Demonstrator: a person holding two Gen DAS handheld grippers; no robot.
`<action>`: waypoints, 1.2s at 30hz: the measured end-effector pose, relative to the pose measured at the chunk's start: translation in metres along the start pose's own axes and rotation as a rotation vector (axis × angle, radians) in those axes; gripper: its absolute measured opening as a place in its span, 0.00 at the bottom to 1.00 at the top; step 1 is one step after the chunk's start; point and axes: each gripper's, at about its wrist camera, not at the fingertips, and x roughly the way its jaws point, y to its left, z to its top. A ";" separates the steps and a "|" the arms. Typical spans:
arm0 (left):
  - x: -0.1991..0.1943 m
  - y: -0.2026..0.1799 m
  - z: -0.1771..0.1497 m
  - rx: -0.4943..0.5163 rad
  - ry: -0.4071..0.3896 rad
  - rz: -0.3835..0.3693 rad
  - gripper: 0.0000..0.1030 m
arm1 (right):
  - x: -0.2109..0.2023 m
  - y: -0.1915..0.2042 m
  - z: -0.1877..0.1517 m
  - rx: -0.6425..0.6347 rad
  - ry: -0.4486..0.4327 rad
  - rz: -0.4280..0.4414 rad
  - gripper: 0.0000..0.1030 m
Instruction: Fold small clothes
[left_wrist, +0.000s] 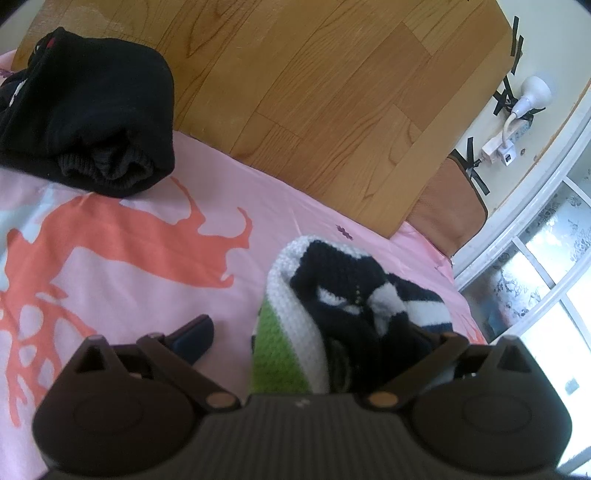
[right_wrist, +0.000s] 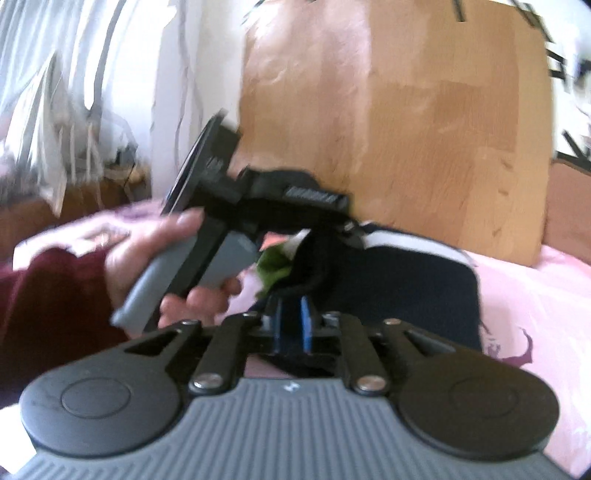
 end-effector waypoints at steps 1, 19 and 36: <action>0.000 0.000 0.000 0.000 0.000 -0.001 0.99 | -0.003 -0.005 0.002 0.027 -0.016 -0.006 0.17; -0.007 -0.015 -0.015 0.090 0.080 -0.129 1.00 | -0.025 -0.138 -0.033 0.710 -0.111 -0.118 0.63; -0.001 -0.012 -0.015 0.076 0.095 -0.127 1.00 | -0.008 -0.161 -0.060 0.857 -0.046 0.049 0.70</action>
